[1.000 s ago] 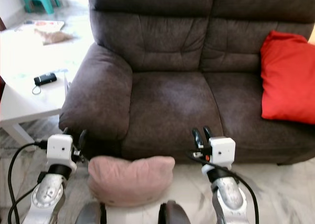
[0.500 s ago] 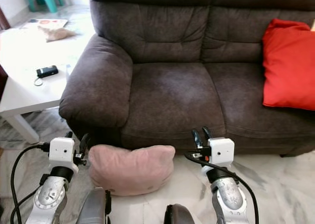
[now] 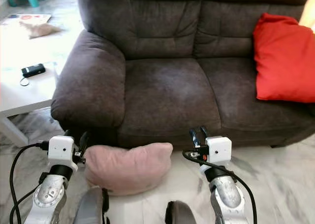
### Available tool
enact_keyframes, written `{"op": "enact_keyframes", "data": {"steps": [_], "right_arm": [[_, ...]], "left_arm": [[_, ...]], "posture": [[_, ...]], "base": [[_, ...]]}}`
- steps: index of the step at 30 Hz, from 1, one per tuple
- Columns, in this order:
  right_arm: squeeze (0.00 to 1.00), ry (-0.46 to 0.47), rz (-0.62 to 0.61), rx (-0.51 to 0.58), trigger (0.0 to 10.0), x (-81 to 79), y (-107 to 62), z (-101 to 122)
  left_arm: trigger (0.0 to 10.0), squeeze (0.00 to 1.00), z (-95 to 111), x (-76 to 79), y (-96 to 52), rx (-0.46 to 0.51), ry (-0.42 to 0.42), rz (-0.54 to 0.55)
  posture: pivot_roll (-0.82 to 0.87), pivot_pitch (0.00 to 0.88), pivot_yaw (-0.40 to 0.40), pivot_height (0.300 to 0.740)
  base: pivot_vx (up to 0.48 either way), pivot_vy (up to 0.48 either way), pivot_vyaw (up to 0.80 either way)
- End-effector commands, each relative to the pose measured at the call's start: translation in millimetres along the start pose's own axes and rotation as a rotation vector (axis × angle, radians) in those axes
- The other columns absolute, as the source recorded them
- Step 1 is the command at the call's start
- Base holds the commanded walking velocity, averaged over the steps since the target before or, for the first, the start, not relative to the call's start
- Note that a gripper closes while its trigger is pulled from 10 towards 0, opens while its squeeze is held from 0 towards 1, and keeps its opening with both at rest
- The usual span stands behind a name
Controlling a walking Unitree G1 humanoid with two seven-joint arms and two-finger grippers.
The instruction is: Move the pillow to the sofa from floor
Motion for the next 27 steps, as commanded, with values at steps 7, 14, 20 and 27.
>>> {"op": "enact_keyframes", "data": {"steps": [7,14,20,27], "right_arm": [[0.0,0.002,-0.004,-0.016,10.0,1.5,-3.3,-4.2],[0.0,0.002,-0.003,-0.018,10.0,1.2,-3.0,-4.6],[0.0,0.003,-0.005,-0.022,10.0,0.1,-1.3,-5.1],[0.0,0.002,-0.002,-0.021,10.0,0.8,-2.6,-6.0]], "left_arm": [[10.0,0.0,-4.4,-2.7,-1.7,-0.018,-0.01,0.012],[10.0,0.0,-4.8,-3.3,-1.6,-0.02,-0.012,0.016],[10.0,0.0,-4.7,-3.4,-1.5,-0.02,-0.015,0.018],[10.0,0.0,-4.8,-3.1,-1.4,-0.021,-0.014,0.017]], "posture": [[-0.02,0.118,-0.071,0.572],[-0.02,0.12,-0.071,0.572],[-0.02,0.122,-0.071,0.557],[-0.02,0.123,-0.072,0.552]], "base": [[0.0,0.0,0.0],[0.0,0.0,0.0],[0.0,0.0,0.0],[0.0,0.0,0.0]]}}
Point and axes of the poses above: a point about 5 cm out from each wrist's last joint towards the gripper, its own y axis pointing out of the wrist towards the gripper, its own z axis along the axis of the wrist's last joint, x = y × z, the point moved 6 cm from there along y, pointing out of the wrist towards the gripper, and after that the axes turned 12 degrees about y, right-handed, at the moved point
